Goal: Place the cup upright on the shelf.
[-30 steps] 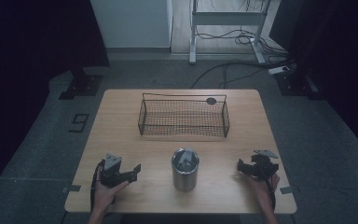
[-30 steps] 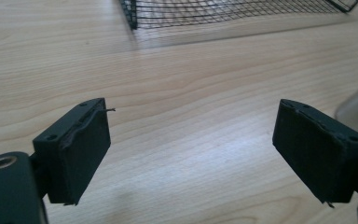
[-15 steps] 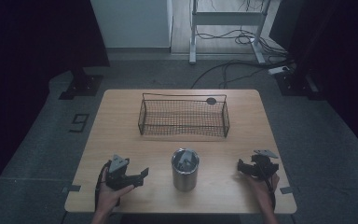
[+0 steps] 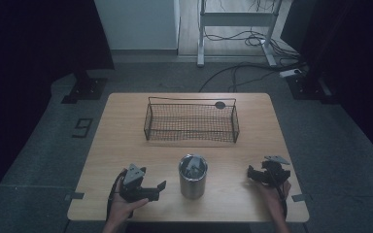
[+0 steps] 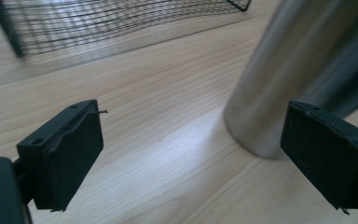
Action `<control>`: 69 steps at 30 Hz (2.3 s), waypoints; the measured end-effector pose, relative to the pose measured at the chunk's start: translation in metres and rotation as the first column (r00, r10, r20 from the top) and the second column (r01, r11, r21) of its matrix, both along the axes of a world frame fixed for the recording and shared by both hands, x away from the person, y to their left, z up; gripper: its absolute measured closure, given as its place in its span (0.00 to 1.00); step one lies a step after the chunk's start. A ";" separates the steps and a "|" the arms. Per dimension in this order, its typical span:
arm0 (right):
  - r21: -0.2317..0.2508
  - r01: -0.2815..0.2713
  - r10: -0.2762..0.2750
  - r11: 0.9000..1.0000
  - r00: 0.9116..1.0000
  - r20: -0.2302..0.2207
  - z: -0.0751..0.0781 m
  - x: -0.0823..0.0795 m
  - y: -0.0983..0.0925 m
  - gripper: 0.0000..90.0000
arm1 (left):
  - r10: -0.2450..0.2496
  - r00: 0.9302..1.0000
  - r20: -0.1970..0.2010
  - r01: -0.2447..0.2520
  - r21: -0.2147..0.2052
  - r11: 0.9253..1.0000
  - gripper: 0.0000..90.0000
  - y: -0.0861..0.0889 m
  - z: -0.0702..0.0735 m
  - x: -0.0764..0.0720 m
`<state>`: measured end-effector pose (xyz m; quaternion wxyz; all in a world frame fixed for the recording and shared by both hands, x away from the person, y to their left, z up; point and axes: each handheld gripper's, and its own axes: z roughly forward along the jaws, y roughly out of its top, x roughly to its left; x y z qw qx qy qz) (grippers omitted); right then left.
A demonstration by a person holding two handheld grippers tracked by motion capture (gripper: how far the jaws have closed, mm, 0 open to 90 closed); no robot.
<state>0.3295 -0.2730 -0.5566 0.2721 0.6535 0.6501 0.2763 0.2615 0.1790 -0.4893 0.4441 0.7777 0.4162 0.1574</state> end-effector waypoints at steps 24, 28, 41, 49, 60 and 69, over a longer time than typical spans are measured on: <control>0.000 0.001 -0.001 1.000 1.000 0.001 0.000 0.000 0.000 0.00 | -0.129 0.992 -0.009 0.129 0.009 0.992 0.03 -0.051 0.005 -0.010; 0.000 0.001 -0.001 1.000 1.000 0.001 0.000 0.000 0.000 0.00 | -0.133 0.991 0.003 0.133 -0.002 0.991 0.02 -0.056 0.007 -0.009; -0.002 0.006 -0.006 1.000 1.000 0.001 0.000 0.000 0.000 0.00 | -0.180 0.983 0.020 0.180 -0.002 0.984 0.01 -0.082 0.013 -0.001; -0.002 0.006 -0.006 1.000 1.000 0.001 0.000 0.000 0.000 0.00 | -0.183 0.983 0.015 0.183 0.016 0.983 0.02 -0.096 0.011 0.006; -0.001 0.007 -0.007 1.000 1.000 0.000 0.000 0.000 0.000 0.00 | -0.176 0.984 0.007 0.176 0.049 0.983 0.01 -0.112 0.007 0.018; -0.001 0.006 -0.006 1.000 1.000 0.001 0.000 0.000 0.000 0.00 | -0.181 0.983 0.020 0.180 0.058 0.982 0.02 -0.117 0.004 0.022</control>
